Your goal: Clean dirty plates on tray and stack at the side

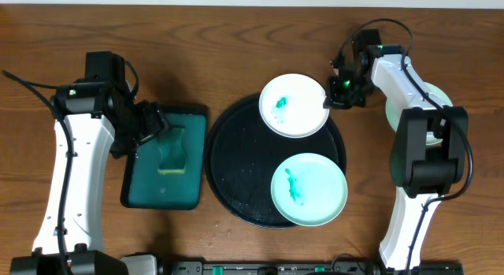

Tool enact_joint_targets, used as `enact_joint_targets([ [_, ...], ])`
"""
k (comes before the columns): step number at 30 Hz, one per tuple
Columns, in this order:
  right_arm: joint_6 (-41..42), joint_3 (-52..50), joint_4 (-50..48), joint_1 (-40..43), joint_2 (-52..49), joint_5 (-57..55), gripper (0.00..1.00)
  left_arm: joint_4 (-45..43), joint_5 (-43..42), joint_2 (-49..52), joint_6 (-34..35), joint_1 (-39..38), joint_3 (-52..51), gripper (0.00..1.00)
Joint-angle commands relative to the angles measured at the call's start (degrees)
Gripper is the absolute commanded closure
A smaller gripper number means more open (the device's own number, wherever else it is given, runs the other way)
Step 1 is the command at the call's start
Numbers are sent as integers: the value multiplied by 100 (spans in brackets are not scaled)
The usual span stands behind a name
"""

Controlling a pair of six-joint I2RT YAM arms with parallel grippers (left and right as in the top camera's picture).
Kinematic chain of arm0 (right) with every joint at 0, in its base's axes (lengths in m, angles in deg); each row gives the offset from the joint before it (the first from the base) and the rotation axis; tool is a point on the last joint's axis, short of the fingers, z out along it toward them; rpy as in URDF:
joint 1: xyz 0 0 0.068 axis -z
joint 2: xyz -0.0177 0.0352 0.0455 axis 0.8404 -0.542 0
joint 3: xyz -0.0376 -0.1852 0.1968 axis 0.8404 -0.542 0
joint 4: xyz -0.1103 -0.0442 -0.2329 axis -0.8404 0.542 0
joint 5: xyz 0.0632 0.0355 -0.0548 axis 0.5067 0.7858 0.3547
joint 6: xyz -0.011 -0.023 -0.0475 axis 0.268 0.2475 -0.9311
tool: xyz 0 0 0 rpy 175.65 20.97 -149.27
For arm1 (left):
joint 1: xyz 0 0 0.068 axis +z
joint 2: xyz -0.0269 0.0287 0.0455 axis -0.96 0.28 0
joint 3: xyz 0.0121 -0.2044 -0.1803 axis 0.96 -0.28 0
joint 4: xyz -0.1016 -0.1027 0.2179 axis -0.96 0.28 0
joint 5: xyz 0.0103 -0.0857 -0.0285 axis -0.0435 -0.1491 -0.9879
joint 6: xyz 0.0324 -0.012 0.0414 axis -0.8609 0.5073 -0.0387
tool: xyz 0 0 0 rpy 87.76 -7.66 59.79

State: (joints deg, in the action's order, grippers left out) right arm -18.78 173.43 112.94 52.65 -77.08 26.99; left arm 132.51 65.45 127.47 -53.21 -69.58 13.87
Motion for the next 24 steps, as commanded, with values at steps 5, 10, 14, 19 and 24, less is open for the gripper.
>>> enact_joint_targets([
  [5, 31, -46, 234, -511, 909, -66, 99, 9, 72, 48, -140, -13, -57, 19],
  [10, 28, -72, 389, -857, 898, -74, 99, 15, 70, 48, -138, -13, -57, 18],
  [14, 133, -236, 308, -1067, 811, -138, 99, 66, 70, 48, -138, -13, -57, 18],
  [19, 133, -682, -116, -1250, 754, -138, 99, 81, 70, 48, -138, -13, -57, 18],
  [24, 225, -1147, -461, -1373, 754, -138, 99, 103, 70, 48, -138, -13, -57, 19],
])
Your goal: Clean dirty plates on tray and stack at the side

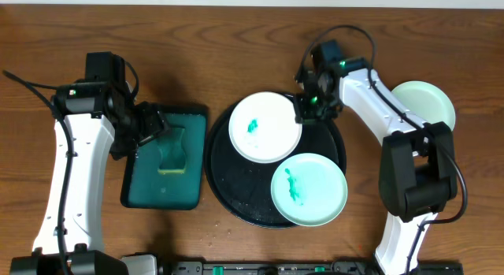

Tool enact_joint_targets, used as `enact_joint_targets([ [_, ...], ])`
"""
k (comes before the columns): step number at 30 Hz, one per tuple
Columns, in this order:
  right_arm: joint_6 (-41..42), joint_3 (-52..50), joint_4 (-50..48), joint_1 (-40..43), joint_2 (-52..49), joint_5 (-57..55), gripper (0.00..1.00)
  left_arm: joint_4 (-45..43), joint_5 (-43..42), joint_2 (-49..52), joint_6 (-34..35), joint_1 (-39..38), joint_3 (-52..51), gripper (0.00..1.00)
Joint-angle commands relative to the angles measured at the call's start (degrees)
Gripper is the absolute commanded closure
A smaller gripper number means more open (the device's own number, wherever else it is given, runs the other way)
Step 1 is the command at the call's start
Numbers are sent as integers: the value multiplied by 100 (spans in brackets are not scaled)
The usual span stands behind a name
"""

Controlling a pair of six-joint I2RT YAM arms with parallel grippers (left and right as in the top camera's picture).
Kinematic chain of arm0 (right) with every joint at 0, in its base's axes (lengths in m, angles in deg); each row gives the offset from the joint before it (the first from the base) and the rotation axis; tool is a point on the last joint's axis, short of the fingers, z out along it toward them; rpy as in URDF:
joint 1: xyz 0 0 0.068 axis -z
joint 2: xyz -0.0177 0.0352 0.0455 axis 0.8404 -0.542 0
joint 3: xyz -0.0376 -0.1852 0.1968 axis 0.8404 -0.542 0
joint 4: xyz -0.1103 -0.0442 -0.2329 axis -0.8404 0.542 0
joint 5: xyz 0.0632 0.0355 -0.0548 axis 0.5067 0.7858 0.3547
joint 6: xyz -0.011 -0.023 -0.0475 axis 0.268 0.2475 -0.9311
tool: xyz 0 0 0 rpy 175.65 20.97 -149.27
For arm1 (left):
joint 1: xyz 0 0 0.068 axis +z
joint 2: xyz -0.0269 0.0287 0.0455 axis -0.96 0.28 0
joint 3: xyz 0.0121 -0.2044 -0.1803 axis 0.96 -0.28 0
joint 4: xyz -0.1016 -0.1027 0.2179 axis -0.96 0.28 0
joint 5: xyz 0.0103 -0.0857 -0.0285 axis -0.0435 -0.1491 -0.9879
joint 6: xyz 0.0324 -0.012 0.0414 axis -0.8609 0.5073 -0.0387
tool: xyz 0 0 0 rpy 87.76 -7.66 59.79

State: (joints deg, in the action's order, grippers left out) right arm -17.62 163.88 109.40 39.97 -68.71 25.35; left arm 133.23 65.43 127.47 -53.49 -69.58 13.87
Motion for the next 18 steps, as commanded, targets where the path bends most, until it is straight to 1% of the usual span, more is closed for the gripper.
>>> enact_joint_targets([
  [1, 109, -267, -173, -118, -83, 26, 99, 31, 72, 48, -109, -13, -57, 19],
  [5, 216, -560, -428, -127, -83, 26, 99, 26, 72, 48, -109, -13, -57, 20],
  [6, 278, -632, -494, -127, -83, 24, 99, 24, 74, 48, -109, -13, -57, 25],
  [7, 339, -695, -566, -127, -83, 26, 99, 9, 74, 48, -111, -13, -57, 28],
  [9, 391, -756, -656, -127, -85, 28, 99, -39, 81, 50, -166, -13, -57, 28],
  [11, 428, -776, -719, -127, -85, 26, 99, -122, 83, 61, -264, -13, -57, 31],
  [14, 474, -774, -837, -127, -85, 24, 99, -236, 188, 136, -260, -13, -57, 43],
  [18, 608, -776, -1008, -127, -85, 26, 99, -319, 188, 345, -262, -13, -59, 45],
])
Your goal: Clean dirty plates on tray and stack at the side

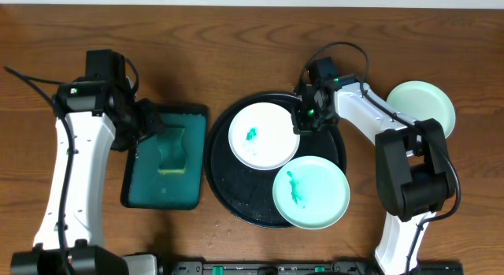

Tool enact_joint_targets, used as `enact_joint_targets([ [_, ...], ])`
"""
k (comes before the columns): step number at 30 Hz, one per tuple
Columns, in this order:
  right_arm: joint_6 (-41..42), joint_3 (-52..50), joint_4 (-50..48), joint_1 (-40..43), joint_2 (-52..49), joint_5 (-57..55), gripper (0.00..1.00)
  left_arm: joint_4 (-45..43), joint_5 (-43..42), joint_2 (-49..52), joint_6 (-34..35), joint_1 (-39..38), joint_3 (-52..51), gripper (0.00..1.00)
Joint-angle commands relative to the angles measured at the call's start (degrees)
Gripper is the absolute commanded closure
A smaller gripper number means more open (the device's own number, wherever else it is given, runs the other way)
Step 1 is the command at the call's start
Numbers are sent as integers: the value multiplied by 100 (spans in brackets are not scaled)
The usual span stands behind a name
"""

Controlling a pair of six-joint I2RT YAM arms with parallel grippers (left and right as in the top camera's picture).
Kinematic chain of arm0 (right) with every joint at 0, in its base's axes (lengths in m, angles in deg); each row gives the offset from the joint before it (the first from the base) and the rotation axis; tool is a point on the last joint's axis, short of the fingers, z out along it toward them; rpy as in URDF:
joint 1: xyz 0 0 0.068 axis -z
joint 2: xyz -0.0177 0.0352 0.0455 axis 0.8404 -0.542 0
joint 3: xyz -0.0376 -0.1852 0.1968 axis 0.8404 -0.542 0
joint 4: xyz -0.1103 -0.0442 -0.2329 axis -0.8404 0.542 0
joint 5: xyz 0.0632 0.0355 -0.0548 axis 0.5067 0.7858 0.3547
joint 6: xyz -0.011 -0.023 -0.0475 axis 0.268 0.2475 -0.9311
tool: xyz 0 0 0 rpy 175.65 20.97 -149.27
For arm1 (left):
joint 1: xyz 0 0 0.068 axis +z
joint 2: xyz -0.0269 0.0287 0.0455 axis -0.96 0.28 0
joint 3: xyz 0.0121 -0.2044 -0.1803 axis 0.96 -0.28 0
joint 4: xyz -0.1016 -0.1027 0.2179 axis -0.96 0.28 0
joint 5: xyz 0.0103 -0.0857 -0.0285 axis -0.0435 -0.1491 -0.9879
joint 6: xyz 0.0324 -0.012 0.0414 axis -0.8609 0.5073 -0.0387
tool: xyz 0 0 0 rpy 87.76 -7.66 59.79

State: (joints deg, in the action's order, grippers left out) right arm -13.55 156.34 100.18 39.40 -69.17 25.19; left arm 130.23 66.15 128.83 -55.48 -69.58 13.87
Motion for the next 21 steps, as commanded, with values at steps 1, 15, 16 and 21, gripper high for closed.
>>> enact_joint_targets([
  [1, 216, -20, -129, -70, -37, 42, 99, -26, 116, 302, -66, -13, -59, 46],
  [15, 234, -22, -142, -70, -39, 44, 99, -221, 103, 2065, -308, -20, -59, 54],
  [16, 234, -22, -142, -70, -39, 44, 99, -247, 105, 2168, -321, -31, -59, 54],
  [21, 236, -22, -144, -70, -39, 44, 99, -348, 83, 2542, -343, -195, -59, 54],
])
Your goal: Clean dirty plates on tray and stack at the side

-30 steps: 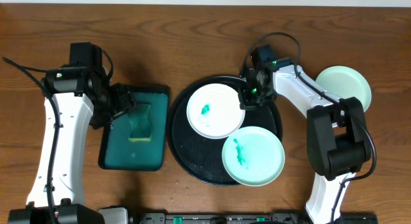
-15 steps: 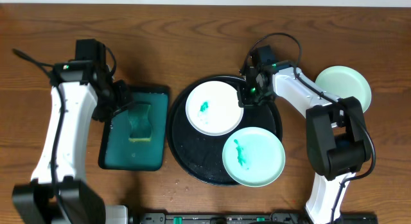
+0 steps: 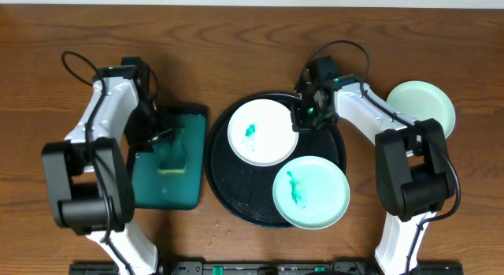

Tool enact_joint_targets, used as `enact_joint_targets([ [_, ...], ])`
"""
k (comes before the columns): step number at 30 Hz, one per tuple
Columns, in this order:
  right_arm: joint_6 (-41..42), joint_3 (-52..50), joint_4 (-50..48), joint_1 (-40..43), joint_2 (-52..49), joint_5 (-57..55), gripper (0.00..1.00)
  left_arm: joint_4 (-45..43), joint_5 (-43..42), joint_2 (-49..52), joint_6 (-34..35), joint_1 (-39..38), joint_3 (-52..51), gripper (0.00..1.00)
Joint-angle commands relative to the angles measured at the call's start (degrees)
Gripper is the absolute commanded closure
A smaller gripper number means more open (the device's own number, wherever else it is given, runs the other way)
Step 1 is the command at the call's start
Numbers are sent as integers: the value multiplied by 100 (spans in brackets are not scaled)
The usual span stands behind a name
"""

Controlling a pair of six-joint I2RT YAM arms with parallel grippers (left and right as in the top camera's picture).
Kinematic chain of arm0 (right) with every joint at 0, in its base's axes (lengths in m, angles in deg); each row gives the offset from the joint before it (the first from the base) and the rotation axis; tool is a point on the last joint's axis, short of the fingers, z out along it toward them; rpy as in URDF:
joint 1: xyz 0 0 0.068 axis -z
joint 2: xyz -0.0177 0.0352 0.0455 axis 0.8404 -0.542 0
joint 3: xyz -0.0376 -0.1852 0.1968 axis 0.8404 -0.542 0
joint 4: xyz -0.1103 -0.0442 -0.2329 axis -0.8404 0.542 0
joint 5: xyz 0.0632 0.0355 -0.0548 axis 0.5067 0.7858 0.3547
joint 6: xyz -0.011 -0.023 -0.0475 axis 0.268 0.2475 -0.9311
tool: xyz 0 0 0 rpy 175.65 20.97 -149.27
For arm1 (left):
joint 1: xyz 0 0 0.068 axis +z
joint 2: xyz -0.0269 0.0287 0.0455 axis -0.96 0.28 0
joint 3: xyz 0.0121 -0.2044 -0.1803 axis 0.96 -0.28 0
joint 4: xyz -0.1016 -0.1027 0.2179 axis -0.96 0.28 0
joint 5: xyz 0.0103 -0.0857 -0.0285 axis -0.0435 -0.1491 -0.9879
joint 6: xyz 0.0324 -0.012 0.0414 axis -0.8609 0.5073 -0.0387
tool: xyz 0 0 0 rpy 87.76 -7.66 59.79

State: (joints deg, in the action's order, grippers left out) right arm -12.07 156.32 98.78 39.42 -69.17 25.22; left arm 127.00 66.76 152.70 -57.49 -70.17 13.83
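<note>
A white plate [image 3: 262, 133] with a green smear lies on the upper part of the round black tray [image 3: 236, 192]. My right gripper [image 3: 303, 120] is shut on that plate's right rim. A mint plate [image 3: 311, 191] with a green smear sits on the tray's lower right. A clean mint plate [image 3: 421, 105] rests on the table at the far right. A green sponge [image 3: 173, 151] lies in the teal basin [image 3: 161, 192]. My left gripper [image 3: 157, 135] hovers at the sponge's upper left edge, with its fingers looking spread and nothing held.
The teal basin stands directly left of the black tray, almost touching it. Both arm bases sit at the table's front edge, left and right. Cables loop over the back of the table behind each arm.
My left arm has swung so its elbow points down and left, and its gripper now sits closer over the sponge's upper left. The white plate and right gripper barely moved.
The right gripper held the white plate at the tray's upper right edge, half off the tray. It then had the plate further left over the tray, and after that lower, at the tray's upper middle. The left gripper stayed by the basin, now nearer the sponge.
</note>
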Motion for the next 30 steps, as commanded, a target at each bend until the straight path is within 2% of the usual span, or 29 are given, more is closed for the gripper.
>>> enact_joint_targets([
  [1, 87, -20, -4, -72, -39, 42, 99, -48, 4, 199, -177, -199, -55, 54],
  [8, 114, -20, 20, -72, -39, 42, 99, -240, -92, 328, -282, -686, -55, 58],
  [14, 107, -20, 127, -72, -39, 39, 99, -249, 352, 332, -48, -616, -55, 59],
  [16, 107, -20, 118, -68, -39, 39, 99, -186, 352, 332, -48, -551, -55, 64],
  [26, 109, -20, 140, -68, -39, 42, 99, -170, 354, 448, -48, -525, -55, 64],
  [28, 109, -20, 142, -68, -39, 42, 99, -173, 354, 555, -48, -525, -55, 69],
  [30, 109, -20, 146, -68, -39, 42, 99, -175, 352, 706, -46, -525, -55, 85],
])
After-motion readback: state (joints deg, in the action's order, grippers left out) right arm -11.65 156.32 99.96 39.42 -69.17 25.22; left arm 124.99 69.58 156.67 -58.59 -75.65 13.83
